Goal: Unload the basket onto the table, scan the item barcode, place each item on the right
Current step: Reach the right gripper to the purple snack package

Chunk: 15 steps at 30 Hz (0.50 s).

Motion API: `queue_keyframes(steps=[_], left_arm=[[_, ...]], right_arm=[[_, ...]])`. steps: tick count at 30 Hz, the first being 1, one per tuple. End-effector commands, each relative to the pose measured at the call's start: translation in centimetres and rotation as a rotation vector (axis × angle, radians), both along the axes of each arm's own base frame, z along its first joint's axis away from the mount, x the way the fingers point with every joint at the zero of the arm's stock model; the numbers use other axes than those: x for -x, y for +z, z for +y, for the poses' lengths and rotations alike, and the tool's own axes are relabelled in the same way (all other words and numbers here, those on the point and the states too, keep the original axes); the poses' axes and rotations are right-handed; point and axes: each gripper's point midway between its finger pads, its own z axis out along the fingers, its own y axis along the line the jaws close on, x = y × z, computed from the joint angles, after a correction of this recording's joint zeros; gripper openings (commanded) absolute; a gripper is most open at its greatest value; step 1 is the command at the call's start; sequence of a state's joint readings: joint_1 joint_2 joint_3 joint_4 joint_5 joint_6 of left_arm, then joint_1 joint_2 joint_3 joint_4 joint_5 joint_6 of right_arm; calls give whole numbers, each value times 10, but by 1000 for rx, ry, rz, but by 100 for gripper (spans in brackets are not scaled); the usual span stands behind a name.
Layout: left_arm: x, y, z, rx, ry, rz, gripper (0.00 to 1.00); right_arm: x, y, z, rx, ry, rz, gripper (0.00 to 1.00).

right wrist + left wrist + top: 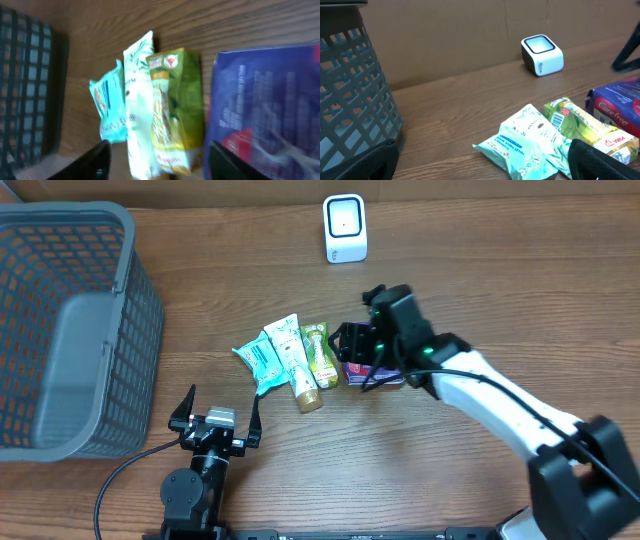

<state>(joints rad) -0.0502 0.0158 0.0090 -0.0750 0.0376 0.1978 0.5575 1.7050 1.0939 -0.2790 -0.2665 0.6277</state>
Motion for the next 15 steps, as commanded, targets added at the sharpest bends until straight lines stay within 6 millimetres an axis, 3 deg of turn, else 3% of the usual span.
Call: queue_keyframes(steps=[1,3,8,15], left_arm=[[0,-1,1,3,6,1,100],[0,-1,1,3,6,1,100],[0,-1,1,3,6,1,100],[0,-1,1,3,6,1,100]], right_arm=[[-9,-13,12,-33,-103,51,53],[-8,-19,21,-46,-106,63,47],[-3,-20,30,-49,-83,56,43],[8,-37,19,19,-117,124,41]])
